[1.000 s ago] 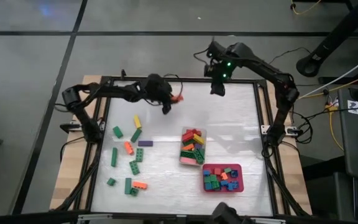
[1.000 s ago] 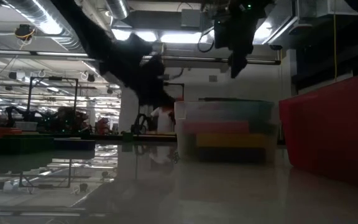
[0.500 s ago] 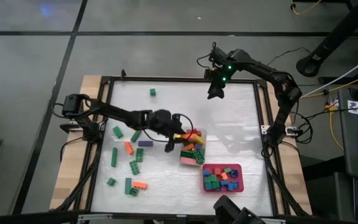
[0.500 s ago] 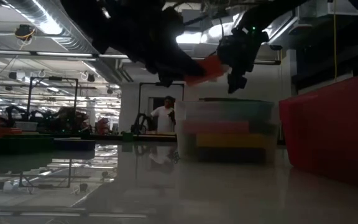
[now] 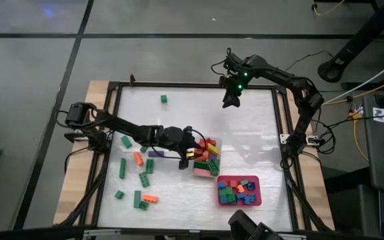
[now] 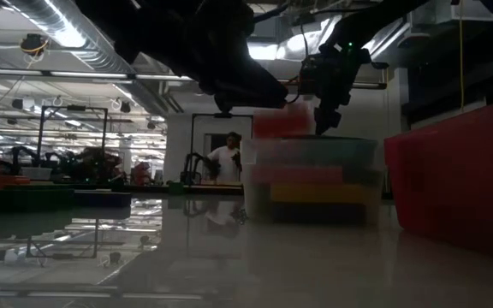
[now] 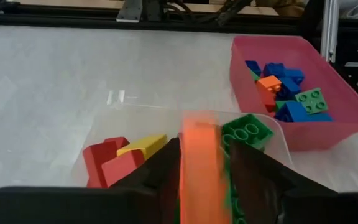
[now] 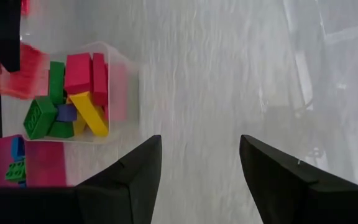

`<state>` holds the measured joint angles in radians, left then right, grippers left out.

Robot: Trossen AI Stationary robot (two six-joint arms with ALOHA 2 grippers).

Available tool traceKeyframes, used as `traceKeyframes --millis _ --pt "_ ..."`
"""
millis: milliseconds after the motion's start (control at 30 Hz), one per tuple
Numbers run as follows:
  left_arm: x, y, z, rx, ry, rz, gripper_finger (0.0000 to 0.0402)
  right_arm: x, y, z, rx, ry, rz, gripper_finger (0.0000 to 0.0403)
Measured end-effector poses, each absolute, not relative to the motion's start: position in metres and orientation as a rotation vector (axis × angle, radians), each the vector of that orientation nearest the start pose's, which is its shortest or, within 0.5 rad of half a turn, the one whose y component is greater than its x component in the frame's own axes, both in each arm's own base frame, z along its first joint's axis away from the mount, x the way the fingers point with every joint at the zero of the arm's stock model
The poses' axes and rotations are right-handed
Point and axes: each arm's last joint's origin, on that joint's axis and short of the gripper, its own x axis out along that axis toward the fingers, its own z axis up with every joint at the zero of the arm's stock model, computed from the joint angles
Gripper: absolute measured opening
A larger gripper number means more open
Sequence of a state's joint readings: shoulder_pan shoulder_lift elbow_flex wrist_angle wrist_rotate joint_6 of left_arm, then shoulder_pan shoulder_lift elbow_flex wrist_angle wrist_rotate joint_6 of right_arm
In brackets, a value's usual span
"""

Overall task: Sort blocks by size
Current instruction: Put the orange rectangular game piece into the transparent bin, then put the green square block into the red bin

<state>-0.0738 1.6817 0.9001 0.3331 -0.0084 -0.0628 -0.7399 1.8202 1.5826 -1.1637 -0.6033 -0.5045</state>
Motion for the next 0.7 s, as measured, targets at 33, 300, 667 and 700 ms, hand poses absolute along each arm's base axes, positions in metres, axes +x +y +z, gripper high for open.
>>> traceKeyframes --millis 33,300,667,700 --pt "0.352 -0.025 0.194 -0.043 0.449 -0.048 0.0133 0.272 -0.226 0.27 0.418 1.06 0.159 0.0214" --pt "0.351 -0.014 0.196 -0.015 0.448 0.017 0.0168 0.272 -0.226 0.27 0.414 1.054 0.156 0.0214" --pt "0.308 0.093 0.226 -0.145 0.515 0.472 0.0153 0.286 -0.21 0.27 0.437 1.055 0.187 0.0214" --pt "0.301 0.105 0.227 -0.207 0.525 0.532 0.0153 0.289 -0.207 0.27 0.425 1.052 0.196 0.0214"
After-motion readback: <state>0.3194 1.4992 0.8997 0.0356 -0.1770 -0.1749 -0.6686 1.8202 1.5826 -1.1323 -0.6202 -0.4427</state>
